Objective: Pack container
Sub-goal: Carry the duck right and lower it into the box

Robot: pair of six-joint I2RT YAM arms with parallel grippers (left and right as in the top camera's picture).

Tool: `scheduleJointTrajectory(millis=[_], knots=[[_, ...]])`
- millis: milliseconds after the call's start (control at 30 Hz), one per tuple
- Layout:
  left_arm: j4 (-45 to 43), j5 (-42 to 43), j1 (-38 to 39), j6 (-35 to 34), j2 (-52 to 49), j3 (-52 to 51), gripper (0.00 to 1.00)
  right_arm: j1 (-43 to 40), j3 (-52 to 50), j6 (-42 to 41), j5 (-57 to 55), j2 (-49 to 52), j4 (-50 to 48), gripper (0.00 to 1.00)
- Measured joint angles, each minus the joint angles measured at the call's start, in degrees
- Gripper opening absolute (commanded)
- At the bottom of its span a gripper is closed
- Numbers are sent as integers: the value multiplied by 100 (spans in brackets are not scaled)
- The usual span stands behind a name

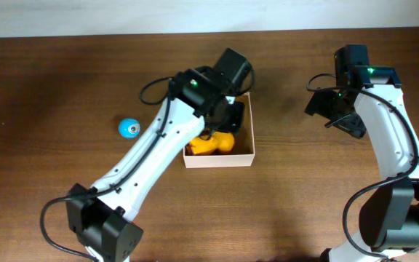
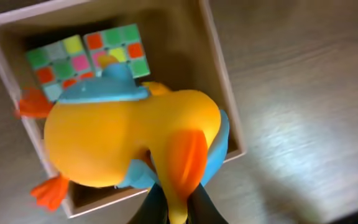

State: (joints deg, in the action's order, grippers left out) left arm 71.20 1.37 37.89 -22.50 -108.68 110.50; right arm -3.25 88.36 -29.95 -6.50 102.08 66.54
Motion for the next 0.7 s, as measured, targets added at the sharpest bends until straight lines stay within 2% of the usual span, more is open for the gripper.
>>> scheduleJointTrajectory(millis=[267,533,700], knots=[[-184,-155,306,-570,-264,-2,9,0,0,-2,0,0,0,99],[-168,-131,424,-695,-986,-52,9,0,0,-4,0,0,0,99],[-114,-116,459,-715,-1095,-68,9,0,0,0,0,0,2,99]])
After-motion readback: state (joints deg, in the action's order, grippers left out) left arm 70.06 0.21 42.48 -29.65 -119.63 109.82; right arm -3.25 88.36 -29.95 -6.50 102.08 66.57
